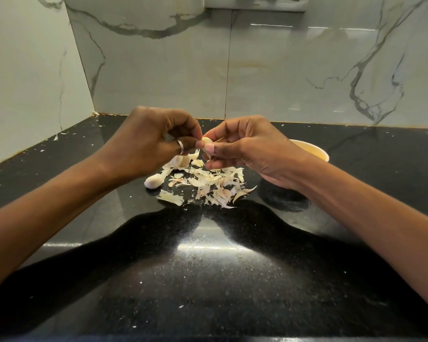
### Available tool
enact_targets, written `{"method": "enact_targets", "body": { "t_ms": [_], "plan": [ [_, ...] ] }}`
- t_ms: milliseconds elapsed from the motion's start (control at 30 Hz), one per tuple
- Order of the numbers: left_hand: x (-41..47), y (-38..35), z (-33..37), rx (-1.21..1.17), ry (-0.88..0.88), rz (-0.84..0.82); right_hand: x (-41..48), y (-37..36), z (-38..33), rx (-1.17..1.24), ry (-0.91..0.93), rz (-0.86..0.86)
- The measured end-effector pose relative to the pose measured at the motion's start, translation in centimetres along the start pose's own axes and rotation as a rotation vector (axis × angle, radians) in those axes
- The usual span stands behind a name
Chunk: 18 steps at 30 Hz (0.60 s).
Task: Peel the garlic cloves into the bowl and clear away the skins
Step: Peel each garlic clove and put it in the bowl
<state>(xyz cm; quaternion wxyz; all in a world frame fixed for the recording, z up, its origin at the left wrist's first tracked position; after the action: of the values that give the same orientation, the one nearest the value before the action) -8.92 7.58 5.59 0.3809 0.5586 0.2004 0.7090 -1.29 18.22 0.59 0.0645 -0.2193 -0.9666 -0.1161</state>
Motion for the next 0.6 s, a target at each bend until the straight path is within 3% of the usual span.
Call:
{"method": "enact_targets", "body": {
  "t_ms": [600],
  "plan": [
    [-0.05, -1.10, -0.74, 0.003, 0.005, -0.063, -0.09, 0.01, 0.11, -0.002, -0.028, 0.025]
  ]
}}
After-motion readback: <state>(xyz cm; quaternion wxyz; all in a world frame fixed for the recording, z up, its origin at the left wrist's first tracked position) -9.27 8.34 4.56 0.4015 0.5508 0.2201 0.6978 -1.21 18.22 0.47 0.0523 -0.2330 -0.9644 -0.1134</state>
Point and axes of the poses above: each hand's wrist, its own x-axis towards the middle knuckle, its own y-axis out of the back of the hand, z = x × y, the point moved 10 cm from there along x, towards the middle knuckle
